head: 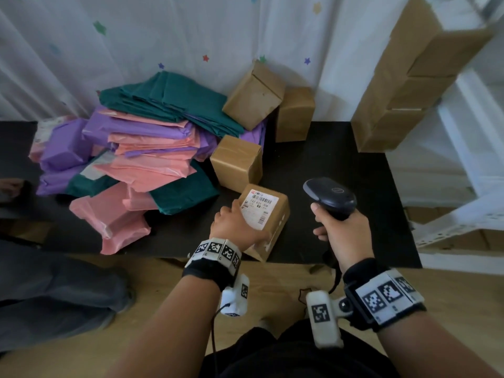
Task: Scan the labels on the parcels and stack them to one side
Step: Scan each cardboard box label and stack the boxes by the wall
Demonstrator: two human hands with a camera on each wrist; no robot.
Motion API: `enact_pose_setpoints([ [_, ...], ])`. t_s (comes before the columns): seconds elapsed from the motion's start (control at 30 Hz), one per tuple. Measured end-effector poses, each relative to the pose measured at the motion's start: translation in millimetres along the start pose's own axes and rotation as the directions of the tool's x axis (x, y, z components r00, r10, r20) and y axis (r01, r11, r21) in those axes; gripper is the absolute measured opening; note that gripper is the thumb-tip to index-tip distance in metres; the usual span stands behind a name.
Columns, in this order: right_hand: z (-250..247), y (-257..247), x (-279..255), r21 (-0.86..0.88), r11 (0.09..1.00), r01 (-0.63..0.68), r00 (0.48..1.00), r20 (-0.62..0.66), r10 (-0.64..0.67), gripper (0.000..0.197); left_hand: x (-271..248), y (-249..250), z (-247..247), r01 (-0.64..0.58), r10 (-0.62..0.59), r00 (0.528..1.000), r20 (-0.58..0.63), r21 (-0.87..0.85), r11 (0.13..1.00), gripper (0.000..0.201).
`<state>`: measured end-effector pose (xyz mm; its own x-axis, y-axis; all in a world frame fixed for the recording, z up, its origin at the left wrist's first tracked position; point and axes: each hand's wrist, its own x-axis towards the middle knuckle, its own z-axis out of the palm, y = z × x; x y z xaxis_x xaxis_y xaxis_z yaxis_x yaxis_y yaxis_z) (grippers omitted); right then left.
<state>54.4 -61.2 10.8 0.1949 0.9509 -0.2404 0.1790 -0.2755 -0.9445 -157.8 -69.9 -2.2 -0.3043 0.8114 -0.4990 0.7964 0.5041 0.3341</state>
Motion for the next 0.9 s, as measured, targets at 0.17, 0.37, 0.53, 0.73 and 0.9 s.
enact_pose_setpoints([
  [0.17,-17.4,-6.3,18.0,0.080,0.996,-0.025,0.999,-0.033,0.028,0.031,1.9,46.3,-13.6,-0.048,0.078,0.995,0.058,-0.404,0.914,0.119],
  [0.37,-38.4,-26.1,45.3,0.127,0.992,0.013,1.000,0.003,-0.014,0.023,12.8,103.2,-28.3,-0.161,0.183,0.983,-0.013,-0.542,0.825,0.120],
  [0.53,-52.5,-40.0,79.1,0.096,0.994,0.051,0.999,-0.025,-0.048,0.012,26.9,144.7,-30.9,-0.230,0.205,0.973,-0.108,-0.561,0.795,0.099],
  [0.73,-68.6,-41.8,119.9,0.159,0.987,0.005,0.999,0.050,-0.014,0.018,58.2,166.2,-25.7,-0.174,0.128,0.985,-0.118,-0.650,0.740,0.041],
  [0.9,-76.9,-41.2,144.5,0.081,0.997,-0.009,0.994,0.111,0.000,0.018,70.5,181.0,-14.8,0.014,0.063,0.995,0.076,-0.735,0.677,0.044],
])
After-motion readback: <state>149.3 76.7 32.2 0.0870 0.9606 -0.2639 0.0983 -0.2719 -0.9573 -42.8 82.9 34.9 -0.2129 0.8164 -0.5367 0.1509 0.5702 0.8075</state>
